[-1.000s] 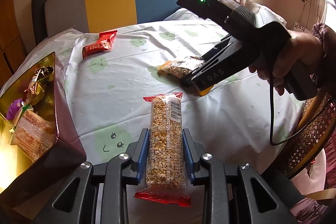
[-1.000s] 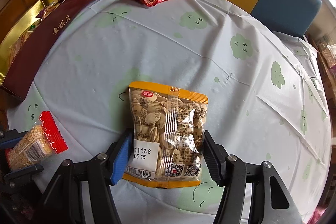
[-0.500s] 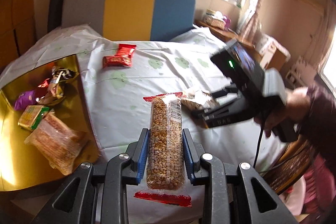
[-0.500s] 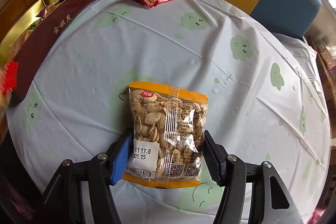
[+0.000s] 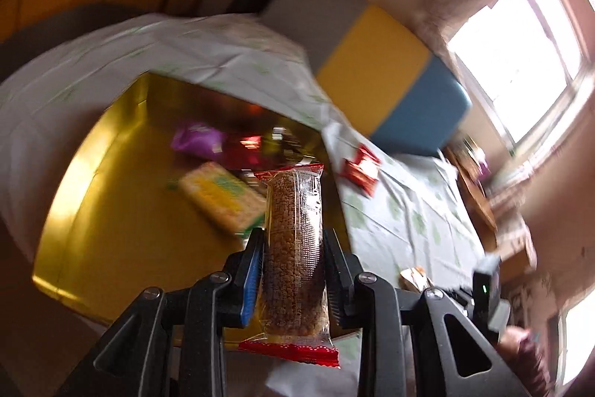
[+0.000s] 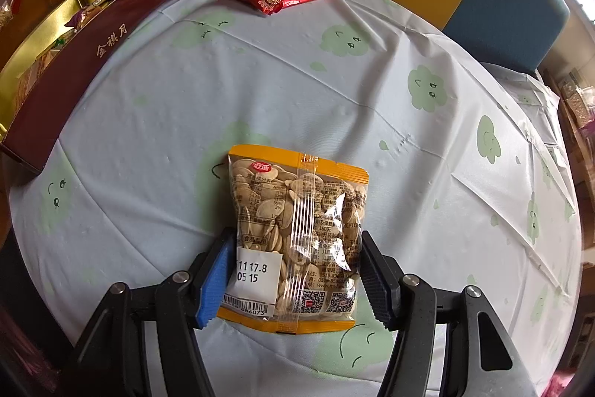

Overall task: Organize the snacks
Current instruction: 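Carry the puffed-grain bar into the gold box and open the left gripper, then carry the sunflower-seed bag into the gold box and open the right gripper, then move both open grippers back toward the two red packets on the table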

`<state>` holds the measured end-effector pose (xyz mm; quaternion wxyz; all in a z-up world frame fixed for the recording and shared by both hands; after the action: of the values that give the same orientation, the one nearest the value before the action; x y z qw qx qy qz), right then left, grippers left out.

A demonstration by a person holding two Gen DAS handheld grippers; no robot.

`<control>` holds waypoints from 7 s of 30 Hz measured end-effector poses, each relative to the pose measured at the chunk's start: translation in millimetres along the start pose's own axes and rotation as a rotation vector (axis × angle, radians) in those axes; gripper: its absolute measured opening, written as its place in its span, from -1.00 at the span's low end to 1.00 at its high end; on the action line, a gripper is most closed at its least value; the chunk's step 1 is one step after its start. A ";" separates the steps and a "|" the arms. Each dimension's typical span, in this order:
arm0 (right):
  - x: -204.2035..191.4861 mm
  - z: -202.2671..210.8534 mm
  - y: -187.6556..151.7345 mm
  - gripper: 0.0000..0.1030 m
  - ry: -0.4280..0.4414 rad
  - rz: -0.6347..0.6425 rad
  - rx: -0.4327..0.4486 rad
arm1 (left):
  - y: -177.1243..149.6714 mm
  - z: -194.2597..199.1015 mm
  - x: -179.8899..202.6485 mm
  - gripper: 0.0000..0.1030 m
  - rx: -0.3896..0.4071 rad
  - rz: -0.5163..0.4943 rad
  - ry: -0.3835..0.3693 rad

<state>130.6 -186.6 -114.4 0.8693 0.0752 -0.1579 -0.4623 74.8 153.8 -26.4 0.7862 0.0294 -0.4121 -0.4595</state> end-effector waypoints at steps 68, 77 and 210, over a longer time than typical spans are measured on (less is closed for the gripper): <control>-7.2 2.2 -1.3 0.20 -0.039 0.034 0.012 | -19.1 -7.3 -16.0 -0.37 0.136 -0.246 0.414; -1.5 1.2 -0.9 0.20 -0.010 0.000 0.006 | -22.6 -1.4 -19.3 -0.37 0.146 -0.260 0.418; 122.0 36.7 -24.6 0.70 -0.071 -0.552 0.106 | -13.7 22.2 51.9 -0.36 0.243 -0.461 0.414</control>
<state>162.6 -300.8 -61.7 0.6994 0.1446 -0.1856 -0.6749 62.5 114.6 14.6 0.7194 0.3082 -0.2779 -0.5570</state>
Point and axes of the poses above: each gripper's, at about its wrist camera, not at the fingertips, and z roughly against the way its jaws point, x to its right, y to its top, the point moved 3 cm from there along -z, roughly the way its jaws point, and after that the axes turned 11 degrees about z, right-handed, at the moved point
